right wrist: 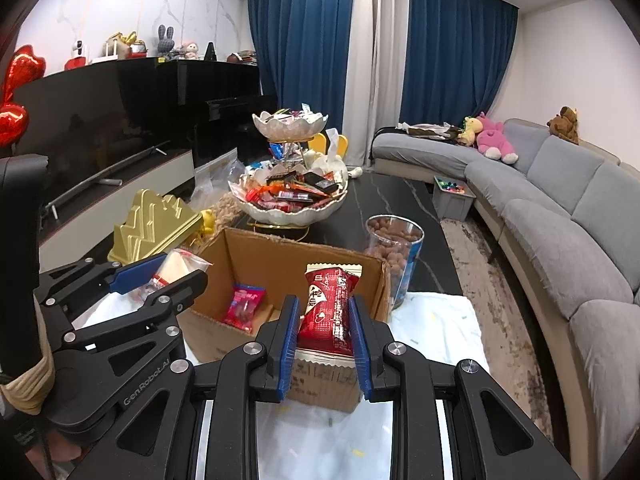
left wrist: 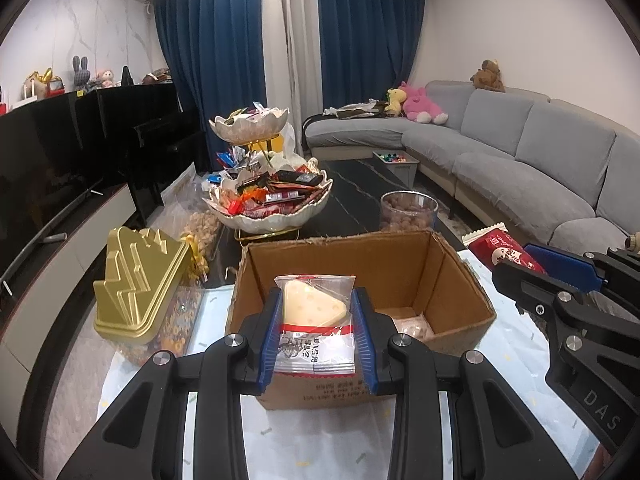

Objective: Organize snacks
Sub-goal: 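Open both grippers to drop the cheese-cake pack and red candy into the box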

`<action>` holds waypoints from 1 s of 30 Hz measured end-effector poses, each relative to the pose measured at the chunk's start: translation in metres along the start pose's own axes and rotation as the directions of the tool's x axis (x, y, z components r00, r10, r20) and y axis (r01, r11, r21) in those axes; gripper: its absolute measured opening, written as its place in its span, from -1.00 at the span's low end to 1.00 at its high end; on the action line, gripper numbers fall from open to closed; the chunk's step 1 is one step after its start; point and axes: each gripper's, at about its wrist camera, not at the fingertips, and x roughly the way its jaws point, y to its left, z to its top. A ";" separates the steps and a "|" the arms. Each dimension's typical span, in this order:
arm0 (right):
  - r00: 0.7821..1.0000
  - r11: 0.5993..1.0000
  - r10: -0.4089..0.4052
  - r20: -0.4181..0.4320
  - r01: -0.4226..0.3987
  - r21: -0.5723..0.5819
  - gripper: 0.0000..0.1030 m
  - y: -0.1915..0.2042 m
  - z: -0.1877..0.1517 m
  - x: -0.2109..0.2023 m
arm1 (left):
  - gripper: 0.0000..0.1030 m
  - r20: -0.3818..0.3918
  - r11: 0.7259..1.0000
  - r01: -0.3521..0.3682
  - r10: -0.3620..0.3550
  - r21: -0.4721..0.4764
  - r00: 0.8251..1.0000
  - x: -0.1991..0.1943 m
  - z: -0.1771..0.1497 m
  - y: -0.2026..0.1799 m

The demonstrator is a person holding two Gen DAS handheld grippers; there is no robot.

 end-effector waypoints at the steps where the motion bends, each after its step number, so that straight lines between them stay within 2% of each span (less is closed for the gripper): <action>1: 1.000 1.000 -0.002 0.000 0.002 0.002 -0.48 -0.001 0.001 0.002 | -0.34 0.000 1.000 -0.001 0.001 -0.003 1.000 0.003 0.002 0.001; 11: 1.000 0.999 -0.010 -0.021 0.010 0.032 -0.48 -0.002 0.010 0.035 | -0.34 -0.012 0.999 -0.025 0.025 -0.033 1.000 0.035 0.014 0.011; 30: 0.997 1.000 -0.005 -0.083 0.007 0.029 -0.48 0.001 0.010 0.082 | -0.34 -0.073 0.998 -0.026 0.023 -0.051 0.997 0.080 0.013 0.023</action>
